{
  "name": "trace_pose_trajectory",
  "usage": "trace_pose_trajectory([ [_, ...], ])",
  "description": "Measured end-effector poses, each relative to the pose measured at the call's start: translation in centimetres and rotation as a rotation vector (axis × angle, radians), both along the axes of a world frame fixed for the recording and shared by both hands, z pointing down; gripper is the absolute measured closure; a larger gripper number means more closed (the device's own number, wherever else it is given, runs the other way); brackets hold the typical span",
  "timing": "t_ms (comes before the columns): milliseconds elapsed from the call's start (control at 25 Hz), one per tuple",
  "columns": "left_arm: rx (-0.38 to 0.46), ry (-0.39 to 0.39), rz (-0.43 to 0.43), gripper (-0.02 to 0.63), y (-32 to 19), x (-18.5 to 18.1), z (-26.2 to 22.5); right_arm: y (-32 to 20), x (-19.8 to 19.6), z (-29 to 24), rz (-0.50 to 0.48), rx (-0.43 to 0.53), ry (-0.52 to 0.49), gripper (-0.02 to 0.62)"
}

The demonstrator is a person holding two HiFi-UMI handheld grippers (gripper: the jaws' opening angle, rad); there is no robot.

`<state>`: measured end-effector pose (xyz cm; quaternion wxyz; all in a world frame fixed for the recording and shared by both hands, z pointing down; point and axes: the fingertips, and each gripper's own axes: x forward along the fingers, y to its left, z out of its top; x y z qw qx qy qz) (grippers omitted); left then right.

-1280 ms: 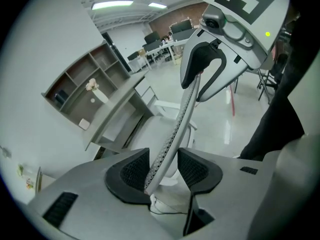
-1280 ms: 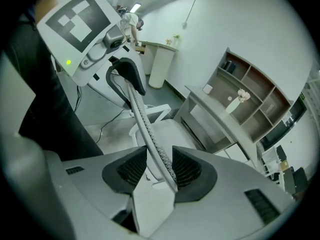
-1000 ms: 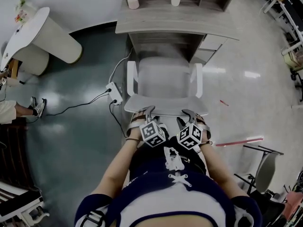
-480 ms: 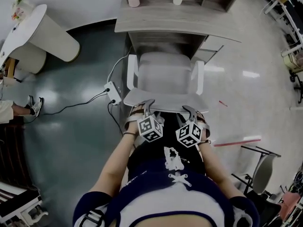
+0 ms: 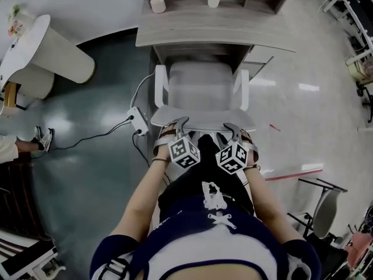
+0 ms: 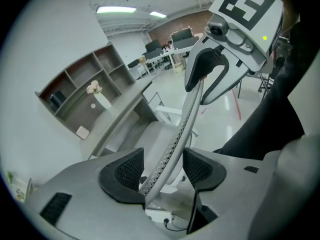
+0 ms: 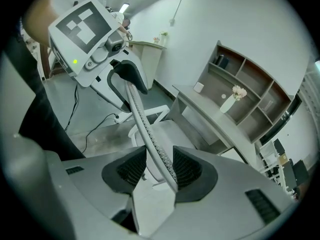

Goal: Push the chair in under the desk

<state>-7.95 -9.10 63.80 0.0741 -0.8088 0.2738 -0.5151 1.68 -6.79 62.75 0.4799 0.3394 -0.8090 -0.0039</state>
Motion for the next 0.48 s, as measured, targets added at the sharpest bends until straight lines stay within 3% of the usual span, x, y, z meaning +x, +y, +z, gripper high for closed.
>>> trace_pose_trajectory([
  [480, -0.009, -0.009, -0.008, 0.357, -6.0, 0.4, 0.1, -6.0, 0.3, 0.0, 0.005, -0.004, -0.006, 0.451],
])
